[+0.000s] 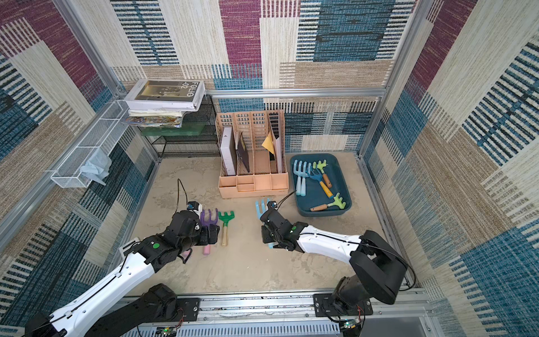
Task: Take the hand rake out of the storage box
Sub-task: Place the rake at the center of the board.
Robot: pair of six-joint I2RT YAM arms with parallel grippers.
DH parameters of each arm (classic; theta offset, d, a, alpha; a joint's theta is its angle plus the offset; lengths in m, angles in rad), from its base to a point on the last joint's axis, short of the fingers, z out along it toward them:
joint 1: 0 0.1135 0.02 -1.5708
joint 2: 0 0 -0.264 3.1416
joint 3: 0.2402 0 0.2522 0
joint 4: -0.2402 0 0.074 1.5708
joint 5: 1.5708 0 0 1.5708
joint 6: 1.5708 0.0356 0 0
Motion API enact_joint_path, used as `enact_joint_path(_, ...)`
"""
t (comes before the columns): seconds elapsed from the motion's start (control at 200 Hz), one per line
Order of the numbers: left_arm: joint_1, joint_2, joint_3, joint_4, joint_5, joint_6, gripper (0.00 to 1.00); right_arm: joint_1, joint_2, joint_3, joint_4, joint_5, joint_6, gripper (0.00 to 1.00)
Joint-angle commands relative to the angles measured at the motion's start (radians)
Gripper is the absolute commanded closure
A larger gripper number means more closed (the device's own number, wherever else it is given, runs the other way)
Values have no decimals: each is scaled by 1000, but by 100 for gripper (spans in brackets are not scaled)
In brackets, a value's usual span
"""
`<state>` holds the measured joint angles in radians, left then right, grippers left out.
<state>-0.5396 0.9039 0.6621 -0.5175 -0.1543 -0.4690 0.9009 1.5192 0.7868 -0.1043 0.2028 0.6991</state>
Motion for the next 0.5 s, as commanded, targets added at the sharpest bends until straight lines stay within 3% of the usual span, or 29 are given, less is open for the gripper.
enact_joint_path(0.0, 0, 10, -2, 23, 56, -9, 3, 24, 75, 12, 98, -34, 52, 95)
enact_joint_path(0.105, -1, 22, -1, 8, 51, -24, 3, 45, 145, 32, 80, -41, 82, 93)
enact_joint_path(0.205, -2, 36, 0, 11, 66, -32, 4, 48, 165, 15, 116, -58, 98, 84)
enact_joint_path(0.32, -10, 71, 15, 8, 66, -42, 6, 53, 174, 32, 95, -44, 93, 61)
enact_joint_path(0.376, -20, 97, 26, 9, 66, -54, 7, 53, 168, 36, 86, -42, 87, 40)
enact_joint_path(0.496, -77, 175, 62, 22, 57, -82, 9, 48, 111, 42, 43, -8, 61, 34)
